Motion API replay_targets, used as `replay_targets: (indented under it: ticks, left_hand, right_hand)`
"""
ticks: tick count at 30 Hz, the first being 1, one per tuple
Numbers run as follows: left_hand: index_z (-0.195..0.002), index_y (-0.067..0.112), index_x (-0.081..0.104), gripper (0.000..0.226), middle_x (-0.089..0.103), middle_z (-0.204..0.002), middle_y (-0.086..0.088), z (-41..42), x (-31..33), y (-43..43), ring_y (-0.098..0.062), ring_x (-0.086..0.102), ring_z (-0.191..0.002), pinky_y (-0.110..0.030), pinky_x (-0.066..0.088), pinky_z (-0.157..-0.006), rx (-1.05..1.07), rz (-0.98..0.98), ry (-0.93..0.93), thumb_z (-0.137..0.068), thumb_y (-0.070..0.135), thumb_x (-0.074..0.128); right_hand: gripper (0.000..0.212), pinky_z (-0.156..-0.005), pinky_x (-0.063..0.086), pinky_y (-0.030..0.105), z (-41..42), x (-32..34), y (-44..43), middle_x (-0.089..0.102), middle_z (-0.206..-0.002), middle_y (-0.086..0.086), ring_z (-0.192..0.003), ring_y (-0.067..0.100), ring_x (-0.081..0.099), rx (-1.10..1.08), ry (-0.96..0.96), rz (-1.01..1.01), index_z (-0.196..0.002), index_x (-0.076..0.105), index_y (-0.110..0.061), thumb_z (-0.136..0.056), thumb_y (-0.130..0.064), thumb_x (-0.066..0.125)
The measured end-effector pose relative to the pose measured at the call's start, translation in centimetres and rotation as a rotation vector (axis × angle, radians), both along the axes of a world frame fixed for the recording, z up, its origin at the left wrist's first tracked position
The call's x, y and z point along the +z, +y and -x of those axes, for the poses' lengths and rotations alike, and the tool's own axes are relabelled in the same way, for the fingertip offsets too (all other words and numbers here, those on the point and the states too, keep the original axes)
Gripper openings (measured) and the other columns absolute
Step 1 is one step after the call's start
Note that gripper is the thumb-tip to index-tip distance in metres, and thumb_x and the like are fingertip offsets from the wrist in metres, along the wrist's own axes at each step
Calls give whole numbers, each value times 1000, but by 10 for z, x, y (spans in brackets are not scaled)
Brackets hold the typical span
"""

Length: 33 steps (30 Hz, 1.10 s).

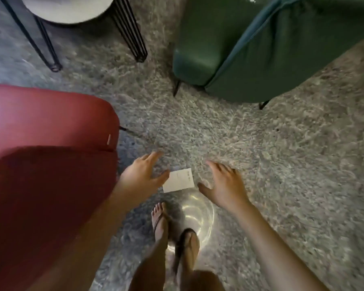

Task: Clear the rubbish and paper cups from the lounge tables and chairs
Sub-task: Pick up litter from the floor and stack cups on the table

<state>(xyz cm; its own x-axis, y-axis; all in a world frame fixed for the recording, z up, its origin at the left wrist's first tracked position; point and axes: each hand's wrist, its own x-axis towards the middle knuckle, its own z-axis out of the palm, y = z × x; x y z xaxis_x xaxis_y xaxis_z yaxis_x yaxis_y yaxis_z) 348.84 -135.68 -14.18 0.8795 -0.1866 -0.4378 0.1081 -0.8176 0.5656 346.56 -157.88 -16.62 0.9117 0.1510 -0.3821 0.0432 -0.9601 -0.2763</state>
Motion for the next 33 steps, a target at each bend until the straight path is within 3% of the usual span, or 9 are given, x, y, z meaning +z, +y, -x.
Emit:
replay_targets:
  ticks: [9, 12, 15, 17, 19, 22, 26, 30, 33]
  left_hand:
    - [-138, 15, 37, 55, 42, -141, -10, -29, -270, -13, -26, 43, -124, -32, 34, -101, 166, 7, 261, -88, 30, 55]
    - [-133, 20, 40, 52, 51, -132, -11, -31, -346, -20, -28, 55, -109, -40, 47, -89, 158, -38, 282, -86, 35, 55]
    - [-137, 21, 34, 57, 46, -138, -9, -25, -413, -27, -28, 54, -111, -39, 46, -88, 152, -96, 333, -86, 39, 53]
    - [-139, 21, 31, 59, 43, -140, -7, -18, -447, -29, -26, 51, -114, -39, 46, -91, 152, -106, 364, -87, 39, 52]
    - [-140, 19, 30, 60, 41, -141, -7, -10, -469, -28, -25, 49, -117, -37, 45, -93, 166, -102, 391, -87, 38, 53]
    - [-139, 20, 30, 59, 40, -141, -6, -1, -477, -25, -23, 51, -115, -34, 47, -89, 200, -92, 397, -87, 37, 53]
    - [-137, 24, 31, 56, 44, -137, -5, -11, -433, -25, -23, 52, -112, -33, 47, -81, 231, -113, 382, -88, 38, 51]
    - [-133, 21, 38, 51, 49, -132, -7, -44, -331, -25, -24, 52, -110, -31, 44, -81, 240, -33, 278, -87, 34, 54]
    - [-137, 21, 35, 59, 48, -135, -7, -77, -221, -27, -24, 50, -116, -31, 43, -86, 228, -3, 157, -84, 41, 53]
  right_hand:
    - [83, -100, 28, 39, -39, -267, -2, 34, -144, 3, -130, 24, 31, 150, 187, -77, -139, 30, -20, -70, -45, 70]
    - [94, -106, 24, 43, -43, -347, -3, 32, -146, 10, -135, 28, 26, 273, 194, -21, -142, 27, -17, -66, -50, 71]
    - [104, -109, 17, 51, -36, -419, 0, 30, -147, 18, -137, 37, 24, 396, 169, -30, -143, 28, -14, -58, -52, 76]
    - [108, -111, 7, 53, -28, -454, 5, 21, -151, 16, -140, 36, 14, 468, 168, -11, -146, 18, -22, -59, -55, 72]
    - [105, -110, 10, 56, -22, -478, 9, 28, -149, 15, -138, 37, 21, 515, 118, 4, -146, 16, -25, -62, -57, 69]
    - [113, -106, 21, 57, -22, -487, 13, 44, -135, 17, -124, 39, 41, 549, 90, 32, -142, 16, -25, -52, -49, 80]
    - [116, -104, 19, 53, -37, -440, 7, 41, -132, 15, -117, 35, 40, 524, 127, -8, -140, 10, -23, -50, -51, 76]
    - [119, -100, 18, 48, -61, -332, -5, 41, -127, 11, -112, 33, 40, 444, 111, 23, -142, 15, -24, -42, -45, 74]
    - [117, -97, 24, 47, -88, -229, -16, 41, -125, 10, -109, 32, 40, 336, 36, 49, -143, 17, -25, -43, -56, 69]
